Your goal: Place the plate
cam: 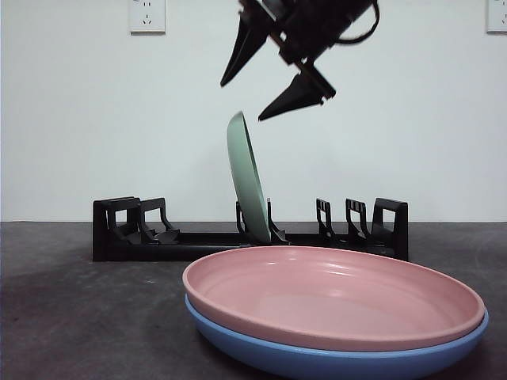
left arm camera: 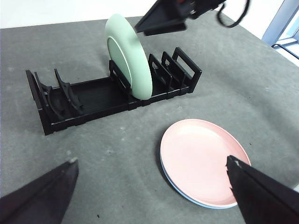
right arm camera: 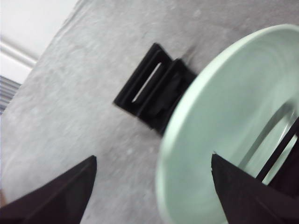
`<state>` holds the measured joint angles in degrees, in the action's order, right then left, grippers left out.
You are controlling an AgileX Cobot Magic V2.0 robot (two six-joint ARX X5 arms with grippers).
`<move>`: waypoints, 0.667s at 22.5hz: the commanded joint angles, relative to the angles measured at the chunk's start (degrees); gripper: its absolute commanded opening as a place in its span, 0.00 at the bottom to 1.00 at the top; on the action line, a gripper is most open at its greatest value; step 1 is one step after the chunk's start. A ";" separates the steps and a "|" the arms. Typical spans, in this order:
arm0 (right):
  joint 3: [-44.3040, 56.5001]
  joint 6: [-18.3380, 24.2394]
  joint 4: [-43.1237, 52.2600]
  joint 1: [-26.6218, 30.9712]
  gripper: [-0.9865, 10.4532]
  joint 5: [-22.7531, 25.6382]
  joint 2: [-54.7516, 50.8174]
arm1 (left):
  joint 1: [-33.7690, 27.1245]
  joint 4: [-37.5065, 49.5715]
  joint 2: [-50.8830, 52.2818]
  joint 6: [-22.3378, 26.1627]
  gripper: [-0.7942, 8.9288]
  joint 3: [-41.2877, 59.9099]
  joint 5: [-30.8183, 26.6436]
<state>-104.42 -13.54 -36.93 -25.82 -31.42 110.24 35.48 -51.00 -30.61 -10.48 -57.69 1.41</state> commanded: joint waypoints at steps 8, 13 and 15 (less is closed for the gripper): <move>-1.44 -1.03 5.22 -0.57 0.22 -0.76 5.18 | 0.26 -0.50 0.00 0.48 0.60 -1.01 -0.15; -1.44 -1.53 6.01 -0.79 0.09 -1.55 5.49 | 0.26 -0.90 0.00 0.57 0.60 -1.01 -0.15; -1.44 -2.86 6.08 -0.61 0.09 -1.77 5.49 | 0.26 -0.96 0.00 0.57 0.60 -1.01 -0.15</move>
<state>-104.44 -15.92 -31.48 -26.22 -32.80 114.89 35.48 -52.53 -30.61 -10.48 -57.69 1.41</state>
